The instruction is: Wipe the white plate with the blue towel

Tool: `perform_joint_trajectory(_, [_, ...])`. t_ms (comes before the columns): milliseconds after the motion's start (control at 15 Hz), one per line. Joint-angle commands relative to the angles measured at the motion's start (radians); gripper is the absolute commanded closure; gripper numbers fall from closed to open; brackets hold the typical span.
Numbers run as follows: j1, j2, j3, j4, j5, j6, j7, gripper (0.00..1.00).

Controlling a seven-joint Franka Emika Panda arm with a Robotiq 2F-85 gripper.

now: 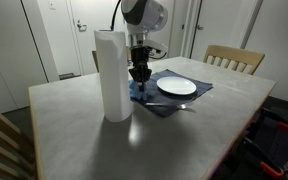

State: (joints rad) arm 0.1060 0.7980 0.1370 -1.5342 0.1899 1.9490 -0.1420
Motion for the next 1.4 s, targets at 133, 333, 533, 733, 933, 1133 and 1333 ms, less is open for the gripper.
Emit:
perform_joint_trajectory(133, [-0.044,-0.005,0.025,0.058,0.063,-0.083,0.003,0.98])
perform_joint_trajectory(333, [-0.065,-0.028,0.03,0.065,0.11,-0.12,0.0,0.98])
perform_joint_trajectory(533, [-0.082,-0.062,0.024,0.054,0.146,-0.114,0.004,0.98])
perform_joint_trajectory(733, [-0.105,-0.108,0.014,0.027,0.173,-0.1,0.01,0.98])
perform_joint_trajectory(933, [-0.13,-0.152,0.002,0.001,0.195,-0.087,0.023,0.98])
perform_joint_trajectory(1133, [-0.153,-0.194,-0.017,-0.035,0.209,-0.07,0.043,0.98])
perform_joint_trajectory(1333, [-0.159,-0.233,-0.053,-0.087,0.189,-0.042,0.068,0.98])
